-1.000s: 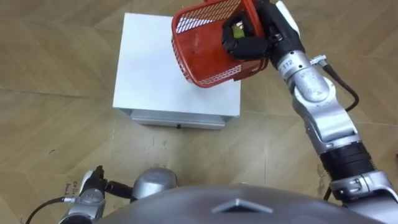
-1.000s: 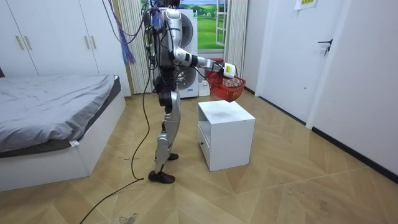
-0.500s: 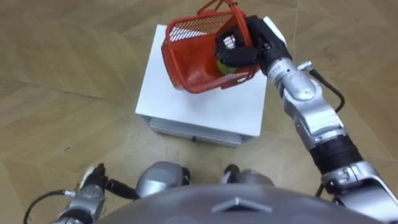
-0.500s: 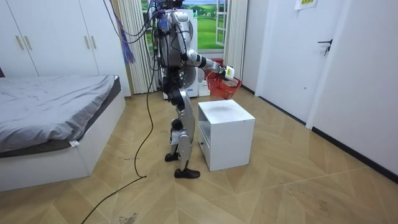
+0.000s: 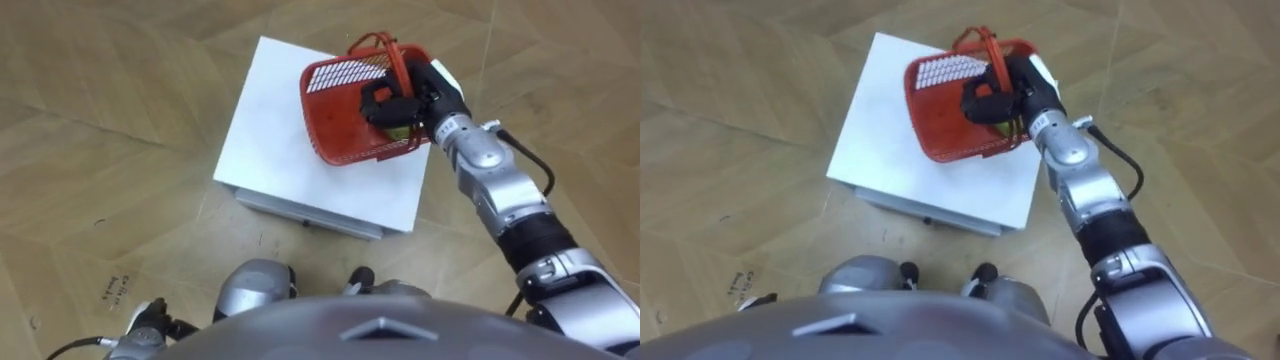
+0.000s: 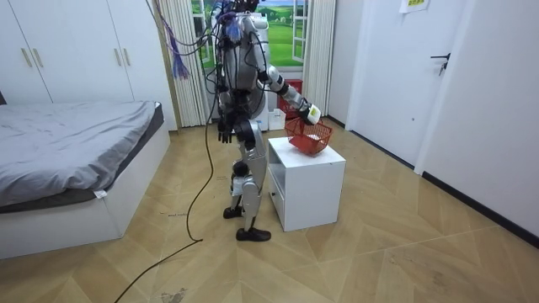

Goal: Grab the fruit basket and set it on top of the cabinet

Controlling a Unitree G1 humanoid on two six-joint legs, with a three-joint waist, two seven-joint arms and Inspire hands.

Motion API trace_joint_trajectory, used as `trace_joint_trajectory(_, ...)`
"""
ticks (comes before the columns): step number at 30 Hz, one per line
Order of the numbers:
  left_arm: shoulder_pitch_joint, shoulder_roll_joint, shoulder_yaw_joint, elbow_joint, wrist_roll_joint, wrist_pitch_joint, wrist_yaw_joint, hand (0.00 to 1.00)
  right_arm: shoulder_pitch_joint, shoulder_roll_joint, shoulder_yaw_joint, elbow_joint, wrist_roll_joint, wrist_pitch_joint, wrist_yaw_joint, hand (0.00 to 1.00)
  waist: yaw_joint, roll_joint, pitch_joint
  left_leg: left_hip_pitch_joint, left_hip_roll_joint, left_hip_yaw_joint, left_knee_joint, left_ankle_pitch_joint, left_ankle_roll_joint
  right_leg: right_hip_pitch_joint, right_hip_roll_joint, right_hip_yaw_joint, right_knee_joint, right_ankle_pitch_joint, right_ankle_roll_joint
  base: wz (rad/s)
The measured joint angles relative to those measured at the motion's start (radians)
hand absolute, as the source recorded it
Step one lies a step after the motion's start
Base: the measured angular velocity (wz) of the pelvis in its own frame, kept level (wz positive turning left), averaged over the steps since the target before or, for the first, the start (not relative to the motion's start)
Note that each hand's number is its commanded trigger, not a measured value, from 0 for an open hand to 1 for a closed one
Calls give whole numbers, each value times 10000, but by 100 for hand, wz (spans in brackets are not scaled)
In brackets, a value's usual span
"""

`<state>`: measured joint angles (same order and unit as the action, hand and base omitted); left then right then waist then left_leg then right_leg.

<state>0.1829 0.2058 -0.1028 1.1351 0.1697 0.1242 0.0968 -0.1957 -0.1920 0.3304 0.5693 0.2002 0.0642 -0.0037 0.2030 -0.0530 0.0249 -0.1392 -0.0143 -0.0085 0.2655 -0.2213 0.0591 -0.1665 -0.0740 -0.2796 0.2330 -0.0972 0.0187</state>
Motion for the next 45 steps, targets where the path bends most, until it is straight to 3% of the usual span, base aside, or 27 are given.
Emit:
trace_joint_trajectory(4,45,1,-40,-163,-14,-2,-32,0,-1,46,47,293,342,-17,-223,100,49,68,29,-264,4,-2,80,-1,-3,-252,-24,-159,3,0,0,2)
trace_joint_trajectory(7,87,1,-227,-170,-16,4,-66,0,-3,49,120,564,350,-155,-295,99,61,141,1,-260,1,-21,70,0,-1,-243,-61,-347,4,-1,1,9)
trace_joint_trajectory(8,88,2,-226,-170,-16,4,-67,0,-1,50,137,631,351,-197,-294,80,62,150,0,-264,1,-21,71,1,0,-237,-70,-373,4,-1,1,12)
trace_joint_trajectory(9,90,3,-226,-164,-16,4,-59,0,-2,51,172,755,353,-215,-295,0,59,163,0,-285,-3,-20,74,3,3,-235,-97,-469,13,-2,3,14)
trace_joint_trajectory(14,94,-3,-199,-153,-8,7,-4,0,39,217,179,1424,168,-280,-300,0,78,233,12,-515,-5,-73,95,-6,14,-308,-145,-748,32,-3,4,12)
trace_joint_trajectory(16,94,-56,-179,-156,-3,11,-42,0,45,303,84,1514,165,-398,-294,0,86,365,4,-622,-5,-106,117,-9,14,-355,-144,-793,30,-3,4,6)
trace_joint_trajectory(19,97,-192,-183,-152,-4,15,-161,0,44,312,81,1751,166,-548,-290,0,121,598,-52,-622,-6,-106,105,-8,14,-363,-144,-807,35,-4,3,0)
trace_joint_trajectory(22,97,-236,-182,-156,-4,14,-225,0,42,312,12,1895,167,-672,-286,0,117,665,-95,-621,1,-91,98,-7,11,-383,-139,-807,46,-12,-6,0)
trace_joint_trajectory(26,98,-262,-178,-143,-3,16,-306,0,57,313,-15,2064,165,-713,-283,0,110,626,-96,-613,-3,-66,94,-7,12,-389,-144,-800,50,-12,-5,0)
trace_joint_trajectory(33,327,-267,-186,-157,-12,19,-403,0,124,314,-12,2056,126,-710,-68,0,-68,381,-139,-571,-1,-75,152,-5,12,-386,-148,-798,47,-14,-4,0)
trace_joint_trajectory(39,331,-268,-174,-149,-7,14,-458,0,364,312,-7,2050,-159,-710,160,0,-155,161,-83,-249,-9,-85,41,-4,14,-42,-130,-792,-124,-15,1,0)
trace_joint_trajectory(45,286,-280,-177,-142,-14,6,-490,0,565,252,-18,1610,-220,-711,147,0,-397,147,-81,104,13,10,-150,-6,12,259,-102,-780,-156,-16,2,-4)
